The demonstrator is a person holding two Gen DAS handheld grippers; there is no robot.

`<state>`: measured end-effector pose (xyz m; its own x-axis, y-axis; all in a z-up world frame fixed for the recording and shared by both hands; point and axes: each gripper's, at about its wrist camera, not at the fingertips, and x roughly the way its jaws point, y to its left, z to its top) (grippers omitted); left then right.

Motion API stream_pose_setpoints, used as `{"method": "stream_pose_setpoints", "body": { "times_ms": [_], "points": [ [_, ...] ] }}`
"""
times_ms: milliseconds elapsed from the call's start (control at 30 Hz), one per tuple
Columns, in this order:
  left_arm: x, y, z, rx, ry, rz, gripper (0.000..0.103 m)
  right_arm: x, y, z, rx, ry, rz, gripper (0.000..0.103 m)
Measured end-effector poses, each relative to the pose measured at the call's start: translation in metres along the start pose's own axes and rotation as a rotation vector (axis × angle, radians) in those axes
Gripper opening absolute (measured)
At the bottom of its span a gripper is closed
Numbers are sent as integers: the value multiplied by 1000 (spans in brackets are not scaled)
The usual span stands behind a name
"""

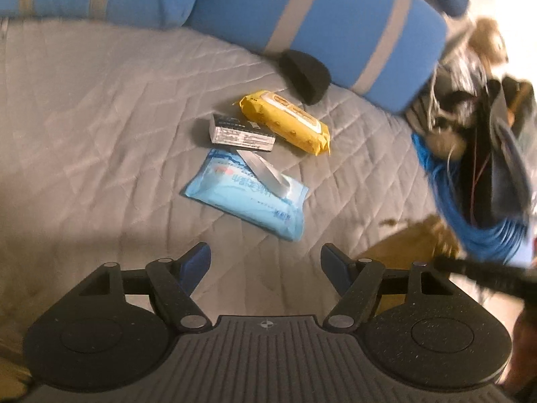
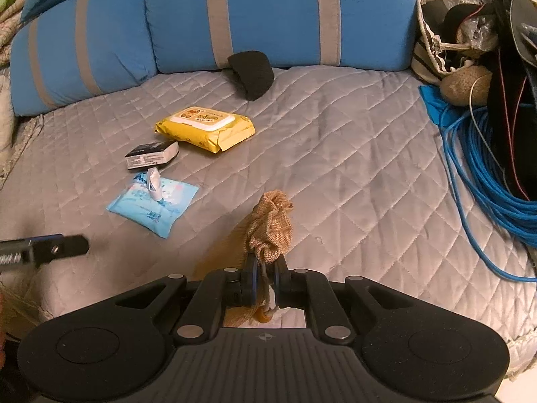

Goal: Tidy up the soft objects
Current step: 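Lift the burlap pouch up off the bed with the right tool, then grasp and lift the light-blue wipes packet with the left tool while the right tool holds the pouch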

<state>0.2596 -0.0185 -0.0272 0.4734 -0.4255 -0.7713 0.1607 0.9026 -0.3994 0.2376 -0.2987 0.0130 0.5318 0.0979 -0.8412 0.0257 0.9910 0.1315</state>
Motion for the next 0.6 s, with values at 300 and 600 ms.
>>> {"method": "stream_pose_setpoints", "body": {
  "times_ms": [300, 600],
  "points": [
    [54, 40, 10, -374, 18, -115, 56, -3, -5, 1, 16, -2, 32, 12],
    [80, 76, 6, -671, -20, -198, 46, -4, -12, 1, 36, 0, 50, 12]
  ]
}}
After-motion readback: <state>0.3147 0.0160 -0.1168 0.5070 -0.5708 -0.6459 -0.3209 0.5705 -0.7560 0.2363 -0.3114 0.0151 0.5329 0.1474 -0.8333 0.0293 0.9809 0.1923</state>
